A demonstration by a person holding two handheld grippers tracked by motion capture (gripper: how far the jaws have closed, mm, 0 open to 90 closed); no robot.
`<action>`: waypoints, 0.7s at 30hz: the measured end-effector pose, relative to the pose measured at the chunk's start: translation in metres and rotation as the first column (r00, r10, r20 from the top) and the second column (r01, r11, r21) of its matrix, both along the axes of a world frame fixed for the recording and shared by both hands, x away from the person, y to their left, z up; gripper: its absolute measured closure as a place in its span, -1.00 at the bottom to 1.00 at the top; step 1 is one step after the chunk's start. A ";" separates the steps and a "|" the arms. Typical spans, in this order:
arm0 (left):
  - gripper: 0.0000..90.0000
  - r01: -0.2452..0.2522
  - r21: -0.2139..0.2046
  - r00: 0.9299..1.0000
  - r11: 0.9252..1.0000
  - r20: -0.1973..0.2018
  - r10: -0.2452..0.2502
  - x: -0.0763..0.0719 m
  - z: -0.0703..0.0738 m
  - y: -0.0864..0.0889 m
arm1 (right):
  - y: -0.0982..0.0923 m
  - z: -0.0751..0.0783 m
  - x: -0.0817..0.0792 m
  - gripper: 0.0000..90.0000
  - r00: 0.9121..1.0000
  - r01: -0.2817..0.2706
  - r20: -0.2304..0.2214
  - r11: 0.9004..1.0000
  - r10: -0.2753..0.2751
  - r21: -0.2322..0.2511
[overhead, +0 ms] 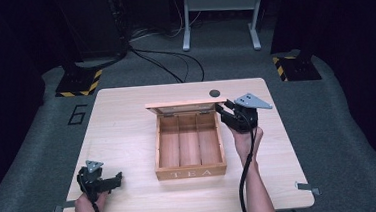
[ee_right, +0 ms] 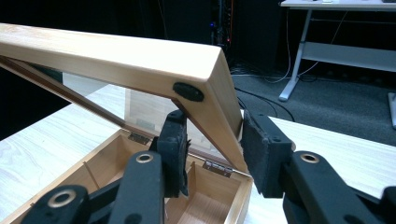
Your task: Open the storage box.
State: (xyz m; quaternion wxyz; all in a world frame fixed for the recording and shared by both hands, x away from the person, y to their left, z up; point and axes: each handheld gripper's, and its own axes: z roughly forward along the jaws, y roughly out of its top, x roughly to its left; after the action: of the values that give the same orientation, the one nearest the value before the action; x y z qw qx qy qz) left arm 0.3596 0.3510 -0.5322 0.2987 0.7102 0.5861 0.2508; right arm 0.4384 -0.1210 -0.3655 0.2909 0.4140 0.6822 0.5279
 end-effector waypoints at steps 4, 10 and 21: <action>-1.00 0.000 0.000 1.000 1.000 0.000 0.000 0.000 0.000 0.000 | 0.000 0.000 0.000 0.36 1.000 0.002 -0.003 1.000 -0.002 0.003; -0.99 0.000 0.000 1.000 1.000 0.000 0.000 0.000 0.000 0.000 | 0.000 0.000 -0.001 0.37 1.000 0.001 -0.003 1.000 -0.001 0.001; -1.00 0.000 0.000 1.000 1.000 0.000 0.000 0.000 0.000 0.000 | 0.000 -0.003 -0.006 0.36 1.000 0.004 -0.004 1.000 -0.004 -0.002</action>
State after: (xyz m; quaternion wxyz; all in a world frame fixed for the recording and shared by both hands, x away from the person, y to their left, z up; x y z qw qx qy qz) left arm 0.3596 0.3510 -0.5322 0.2989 0.7100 0.5861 0.2510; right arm 0.4323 -0.1207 -0.3689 0.2908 0.4162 0.6824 0.5259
